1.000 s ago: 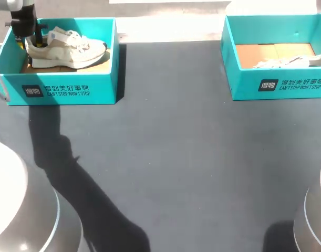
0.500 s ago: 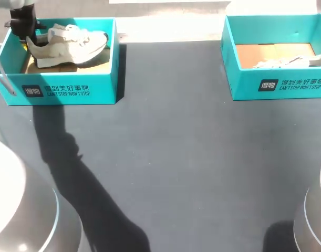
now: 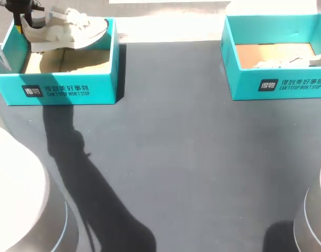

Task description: Take the shoe out of the shoebox, open the shoe tongue, remove and reinsert the insole, then place the shoe into the shoebox

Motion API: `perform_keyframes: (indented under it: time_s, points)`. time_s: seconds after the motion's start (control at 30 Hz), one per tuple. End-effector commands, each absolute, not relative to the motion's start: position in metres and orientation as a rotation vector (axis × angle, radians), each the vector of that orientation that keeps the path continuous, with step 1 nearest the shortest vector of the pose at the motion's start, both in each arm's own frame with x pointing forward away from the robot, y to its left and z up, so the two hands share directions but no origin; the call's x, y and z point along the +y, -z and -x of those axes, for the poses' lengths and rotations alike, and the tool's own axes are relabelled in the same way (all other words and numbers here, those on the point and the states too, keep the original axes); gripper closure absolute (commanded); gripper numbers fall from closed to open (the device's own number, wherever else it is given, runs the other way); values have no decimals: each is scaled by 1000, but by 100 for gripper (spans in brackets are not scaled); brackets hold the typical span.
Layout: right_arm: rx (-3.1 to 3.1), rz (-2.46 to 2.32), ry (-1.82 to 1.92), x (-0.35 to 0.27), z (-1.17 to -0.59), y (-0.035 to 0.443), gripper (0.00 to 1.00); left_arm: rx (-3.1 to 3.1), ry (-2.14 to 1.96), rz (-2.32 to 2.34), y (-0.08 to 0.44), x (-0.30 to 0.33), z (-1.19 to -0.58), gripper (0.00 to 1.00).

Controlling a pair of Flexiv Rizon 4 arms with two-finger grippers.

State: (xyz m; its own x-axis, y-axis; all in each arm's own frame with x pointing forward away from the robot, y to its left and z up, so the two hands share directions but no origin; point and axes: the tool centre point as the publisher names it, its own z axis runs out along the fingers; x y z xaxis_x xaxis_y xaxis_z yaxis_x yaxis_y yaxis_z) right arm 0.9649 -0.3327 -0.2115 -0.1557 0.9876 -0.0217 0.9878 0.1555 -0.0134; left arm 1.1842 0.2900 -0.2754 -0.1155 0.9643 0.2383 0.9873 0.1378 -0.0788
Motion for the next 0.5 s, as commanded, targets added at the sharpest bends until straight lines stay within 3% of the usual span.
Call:
perform_keyframes:
  time_s: [0.03, 0.5]
  points:
    - [2379, -2036, 37, -333, -964, 212, 0, -2198, 201, 1936, 203, 275, -1157, 100]
    - [2379, -2036, 37, -333, -964, 212, 0, -2157, 388, 1893, 133, 263, -1129, 100]
